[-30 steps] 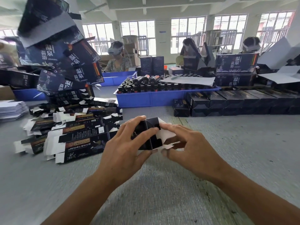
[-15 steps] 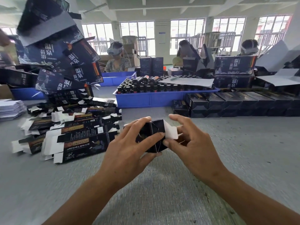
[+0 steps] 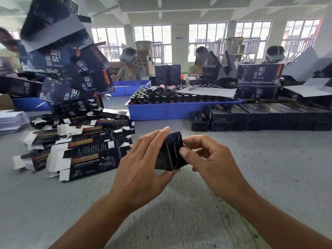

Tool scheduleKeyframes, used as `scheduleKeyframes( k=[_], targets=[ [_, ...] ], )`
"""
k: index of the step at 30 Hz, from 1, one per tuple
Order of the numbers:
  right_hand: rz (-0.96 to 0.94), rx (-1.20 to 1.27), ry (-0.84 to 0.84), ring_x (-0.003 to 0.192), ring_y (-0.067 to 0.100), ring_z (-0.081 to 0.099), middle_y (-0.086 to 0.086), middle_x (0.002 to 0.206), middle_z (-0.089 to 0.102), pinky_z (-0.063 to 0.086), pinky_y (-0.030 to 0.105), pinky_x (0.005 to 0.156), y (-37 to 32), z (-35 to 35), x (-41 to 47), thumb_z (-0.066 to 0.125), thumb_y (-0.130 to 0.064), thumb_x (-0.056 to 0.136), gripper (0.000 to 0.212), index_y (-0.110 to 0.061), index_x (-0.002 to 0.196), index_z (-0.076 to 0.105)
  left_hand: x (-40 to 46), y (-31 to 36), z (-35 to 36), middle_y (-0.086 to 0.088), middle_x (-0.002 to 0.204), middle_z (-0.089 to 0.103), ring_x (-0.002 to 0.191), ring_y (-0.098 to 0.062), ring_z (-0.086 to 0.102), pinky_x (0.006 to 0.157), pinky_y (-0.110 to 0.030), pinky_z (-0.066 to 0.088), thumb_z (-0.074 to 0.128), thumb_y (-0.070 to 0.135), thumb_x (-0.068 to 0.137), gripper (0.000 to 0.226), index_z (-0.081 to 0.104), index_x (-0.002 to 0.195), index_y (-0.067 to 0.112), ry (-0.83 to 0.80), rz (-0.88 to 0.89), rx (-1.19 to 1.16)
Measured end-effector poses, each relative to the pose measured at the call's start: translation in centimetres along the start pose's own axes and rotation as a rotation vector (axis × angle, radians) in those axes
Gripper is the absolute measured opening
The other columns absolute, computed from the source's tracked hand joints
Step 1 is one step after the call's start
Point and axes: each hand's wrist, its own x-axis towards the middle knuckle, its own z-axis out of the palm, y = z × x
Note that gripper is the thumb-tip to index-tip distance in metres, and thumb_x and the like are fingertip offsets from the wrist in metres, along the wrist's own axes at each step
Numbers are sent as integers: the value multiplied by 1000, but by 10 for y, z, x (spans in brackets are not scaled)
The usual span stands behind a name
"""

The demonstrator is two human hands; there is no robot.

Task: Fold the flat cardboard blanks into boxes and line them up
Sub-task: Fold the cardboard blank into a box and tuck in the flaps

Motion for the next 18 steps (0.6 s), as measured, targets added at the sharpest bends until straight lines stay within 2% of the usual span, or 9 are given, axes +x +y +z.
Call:
scheduleKeyframes(
  k=[3,5,12,15,18],
  targets=[
    [42,21,-17,84,0,70,-19,96,73,53,18,68,1,-2,1,70,-35,91,18,-36,108,70,-1,3,3,3,144,44,126,-21,51,95,-33,47,71,52,80,88,30,151,19,-3,6,7],
    [50,21,-22,84,0,70,-17,94,74,54,17,69,2,-3,2,72,-34,89,19,-33,108,72,-1,3,4,5,142,41,124,-17,48,93,-30,45,74,49,77,88,33,149,18,-4,12,8],
    [19,64,-21,78,-4,69,-22,85,74,49,8,68,1,-5,2,76,-19,87,14,-32,93,74,0,5,7,5,140,44,127,-15,46,103,-22,33,59,55,82,77,38,145,16,-10,47,14],
    [17,53,6,78,-3,70,-19,84,75,50,9,69,-1,-4,1,77,-18,86,12,-27,93,76,0,6,7,6,140,43,127,-14,46,106,-23,34,56,57,83,76,38,144,16,-11,57,34],
    [-2,-32,63,77,-3,69,-16,80,75,50,9,69,-1,-2,0,77,-21,86,12,-31,91,74,0,7,8,6,141,43,128,-14,46,106,-25,36,59,56,82,77,38,145,16,-12,62,33]
  ],
)
